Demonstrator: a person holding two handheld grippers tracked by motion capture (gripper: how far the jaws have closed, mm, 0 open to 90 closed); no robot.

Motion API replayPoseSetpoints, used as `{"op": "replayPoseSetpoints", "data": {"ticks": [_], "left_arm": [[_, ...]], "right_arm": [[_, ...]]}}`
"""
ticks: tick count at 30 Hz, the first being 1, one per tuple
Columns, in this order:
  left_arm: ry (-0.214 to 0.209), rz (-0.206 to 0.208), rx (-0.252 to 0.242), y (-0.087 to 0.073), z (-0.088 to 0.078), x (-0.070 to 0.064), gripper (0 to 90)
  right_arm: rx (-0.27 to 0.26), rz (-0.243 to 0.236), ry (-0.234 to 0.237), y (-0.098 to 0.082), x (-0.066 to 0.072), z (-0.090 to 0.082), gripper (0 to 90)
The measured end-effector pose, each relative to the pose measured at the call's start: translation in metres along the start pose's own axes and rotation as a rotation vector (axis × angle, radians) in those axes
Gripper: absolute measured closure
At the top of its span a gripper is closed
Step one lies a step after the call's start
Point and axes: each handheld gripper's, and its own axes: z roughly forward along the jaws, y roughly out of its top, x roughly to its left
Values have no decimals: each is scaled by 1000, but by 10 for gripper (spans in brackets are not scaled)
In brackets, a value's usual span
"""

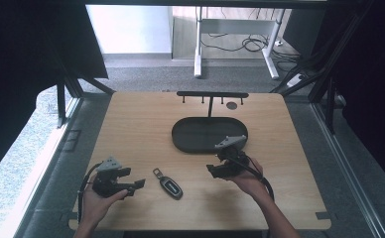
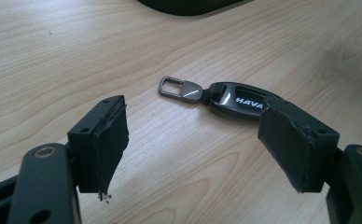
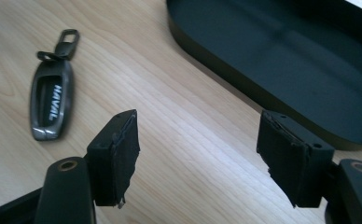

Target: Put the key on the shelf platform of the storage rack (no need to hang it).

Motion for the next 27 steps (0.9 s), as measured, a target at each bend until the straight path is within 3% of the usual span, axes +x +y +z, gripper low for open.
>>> {"op": "replayPoseSetpoints", "data": {"ticks": [17, 27], "left_arm": [[-4, 3, 2, 3, 0, -2, 248], [0, -5, -25, 4, -7, -1, 250]], "right_arm": [[58, -70, 28, 34, 34, 21, 299], [95, -98, 54, 49, 56, 35, 296]]}}
